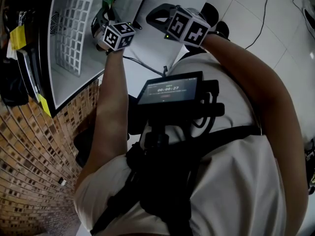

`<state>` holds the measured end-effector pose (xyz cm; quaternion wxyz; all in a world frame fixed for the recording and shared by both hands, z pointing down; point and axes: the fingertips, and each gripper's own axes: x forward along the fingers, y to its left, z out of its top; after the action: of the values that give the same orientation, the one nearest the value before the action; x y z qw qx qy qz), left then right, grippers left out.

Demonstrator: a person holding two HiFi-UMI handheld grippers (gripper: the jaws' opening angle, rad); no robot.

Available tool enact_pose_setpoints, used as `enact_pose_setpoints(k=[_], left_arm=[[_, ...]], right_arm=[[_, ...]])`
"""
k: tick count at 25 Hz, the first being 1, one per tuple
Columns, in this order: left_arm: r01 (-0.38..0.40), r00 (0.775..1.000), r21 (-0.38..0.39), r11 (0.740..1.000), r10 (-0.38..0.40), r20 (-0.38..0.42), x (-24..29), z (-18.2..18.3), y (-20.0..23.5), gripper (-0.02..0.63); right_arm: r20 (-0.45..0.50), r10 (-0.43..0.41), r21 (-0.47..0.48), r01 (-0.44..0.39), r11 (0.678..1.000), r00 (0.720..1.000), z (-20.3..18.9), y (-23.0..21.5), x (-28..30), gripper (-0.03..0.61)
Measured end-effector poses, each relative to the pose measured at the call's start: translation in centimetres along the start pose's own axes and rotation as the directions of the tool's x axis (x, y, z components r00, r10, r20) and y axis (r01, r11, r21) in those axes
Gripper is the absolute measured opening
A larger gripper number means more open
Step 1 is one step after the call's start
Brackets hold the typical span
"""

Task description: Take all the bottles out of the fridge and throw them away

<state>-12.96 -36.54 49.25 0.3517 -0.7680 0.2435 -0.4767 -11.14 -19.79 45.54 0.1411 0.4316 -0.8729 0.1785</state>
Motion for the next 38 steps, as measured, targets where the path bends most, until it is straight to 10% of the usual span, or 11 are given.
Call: enact_pose_setpoints(k=[16, 24, 38], left_arm=[[0.226, 0.955, -0.297, 0.928, -0.151, 0.255, -10.3, 10.3, -6.1, 0.031], [0.325, 0.92, -0.294, 0.899, -0.228, 0.318, -12.4, 15.1, -10.6, 0.031], [0.56, 0.782, -0.192, 0.806, -0.439, 0.442, -14.7, 24.4, -19.5, 0.035]], right_arm=[[0.056, -0.103, -0.059, 0.106, 0.993, 0.993, -1.7, -0.5, -10.5, 0.003], [0.063, -0.216, 0.019, 0.215, 0.976, 0.974, -5.1, -3.0, -16.2, 0.003], [0.082, -0.393, 0.125, 0.382, 0.916, 0.916, -8.5, -8.5, -24.8, 0.003]])
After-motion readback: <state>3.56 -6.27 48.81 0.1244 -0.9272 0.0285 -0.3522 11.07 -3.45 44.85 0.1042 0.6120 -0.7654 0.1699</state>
